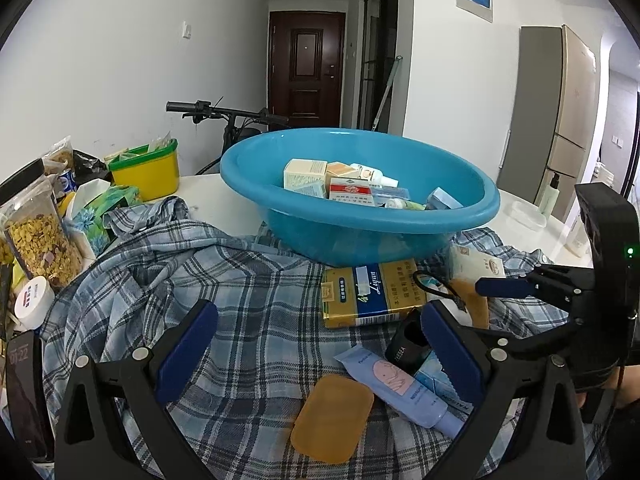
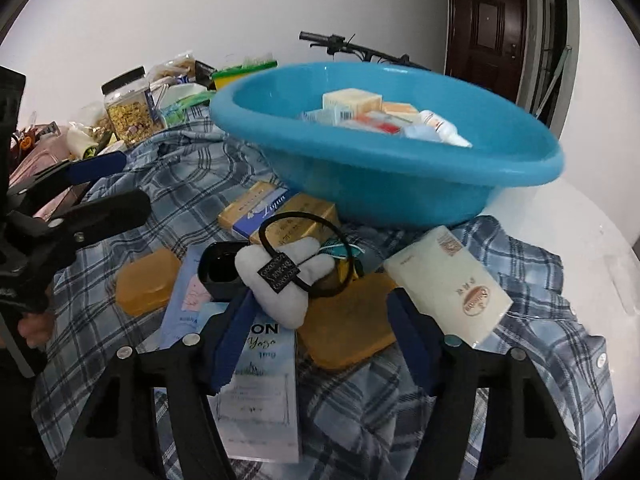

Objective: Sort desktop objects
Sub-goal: 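Move both grippers back from the basin toward the items on the shirt, then grasp the orange soap bar with the left gripper while the right grasps the white earphone case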

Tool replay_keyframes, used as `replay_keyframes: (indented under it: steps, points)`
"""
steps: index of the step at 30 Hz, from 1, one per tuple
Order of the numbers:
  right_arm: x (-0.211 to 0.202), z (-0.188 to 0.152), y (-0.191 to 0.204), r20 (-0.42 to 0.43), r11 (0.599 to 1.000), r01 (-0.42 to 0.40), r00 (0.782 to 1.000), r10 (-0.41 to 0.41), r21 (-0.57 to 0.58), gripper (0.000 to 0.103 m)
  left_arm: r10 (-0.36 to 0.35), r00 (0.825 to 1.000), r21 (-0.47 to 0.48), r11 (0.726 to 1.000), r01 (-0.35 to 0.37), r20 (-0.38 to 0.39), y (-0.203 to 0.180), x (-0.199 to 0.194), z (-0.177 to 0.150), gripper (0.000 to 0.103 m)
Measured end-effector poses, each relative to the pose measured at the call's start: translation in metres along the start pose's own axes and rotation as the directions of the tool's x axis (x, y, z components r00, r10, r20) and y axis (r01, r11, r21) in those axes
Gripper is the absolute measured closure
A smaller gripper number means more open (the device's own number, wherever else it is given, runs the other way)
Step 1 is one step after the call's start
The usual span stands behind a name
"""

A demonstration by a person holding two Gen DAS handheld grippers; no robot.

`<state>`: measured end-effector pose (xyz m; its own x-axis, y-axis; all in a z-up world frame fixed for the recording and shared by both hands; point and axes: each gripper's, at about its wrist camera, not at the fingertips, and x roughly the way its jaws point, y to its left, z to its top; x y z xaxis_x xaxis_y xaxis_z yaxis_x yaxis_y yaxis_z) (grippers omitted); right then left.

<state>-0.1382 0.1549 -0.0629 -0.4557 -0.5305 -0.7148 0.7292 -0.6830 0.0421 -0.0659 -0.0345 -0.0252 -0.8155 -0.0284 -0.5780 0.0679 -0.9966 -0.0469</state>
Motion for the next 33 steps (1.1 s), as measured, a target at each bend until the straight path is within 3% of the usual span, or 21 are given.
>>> replay_keyframes:
  steps: [4,6,8,12,16,18,22,25,27,29,31,33]
  points:
    - [-0.001,0.004,0.005,0.003,1.000,-0.011,1.000,0.011,-0.025,0.039,0.006,1.000,-0.001,1.000,-0.006,-0.009,0.000,0.001,-0.001,0.000]
    - [0.002,0.009,0.009,-0.007,0.998,-0.018,1.000,0.018,-0.056,0.057,0.008,1.000,0.000,1.000,-0.008,-0.011,0.000,0.002,-0.001,0.000]
    - [0.006,0.011,0.014,-0.018,0.996,-0.023,1.000,0.022,-0.085,0.067,0.021,1.000,0.003,1.000,-0.021,-0.020,0.001,0.004,-0.001,0.000]
    - [0.010,0.008,0.014,-0.007,0.996,-0.027,1.000,0.026,-0.090,0.076,0.043,0.998,0.014,0.999,-0.042,-0.048,0.004,0.009,-0.004,0.000]
    - [0.004,0.003,0.010,0.025,0.997,-0.048,0.998,0.049,-0.068,0.080,0.118,0.987,0.073,0.991,-0.110,-0.110,0.003,0.017,-0.013,0.000]
    - [-0.001,0.001,0.003,0.047,0.997,-0.074,0.996,0.075,-0.035,0.080,0.099,0.986,0.099,0.991,-0.086,-0.136,0.004,0.019,-0.017,0.000]
    - [-0.006,0.001,-0.003,0.079,0.995,-0.100,0.992,0.099,0.007,0.080,-0.037,0.989,0.114,0.992,0.053,-0.142,0.002,0.014,-0.022,0.000]
    - [-0.007,0.001,-0.001,0.080,0.995,-0.095,0.992,0.095,-0.002,0.080,-0.030,0.988,0.167,0.984,0.056,-0.154,-0.005,0.014,-0.027,0.000]
    - [-0.007,0.001,0.001,0.080,0.996,-0.094,0.992,0.094,-0.005,0.080,-0.024,0.984,0.197,0.979,0.058,-0.174,-0.008,0.016,-0.030,0.012]
    - [-0.007,0.001,0.001,0.080,0.996,-0.094,0.992,0.095,-0.006,0.080,-0.045,0.979,0.194,0.977,0.085,-0.200,-0.007,0.019,-0.033,0.038]
    - [-0.007,0.001,0.001,0.079,0.996,-0.091,0.993,0.091,-0.007,0.080,-0.062,0.973,0.187,0.977,0.105,-0.225,-0.008,0.023,-0.035,0.045]
    - [-0.007,0.002,0.001,0.079,0.996,-0.091,0.993,0.091,-0.007,0.080,-0.059,0.974,0.190,0.977,0.101,-0.220,-0.008,0.022,-0.036,0.045]
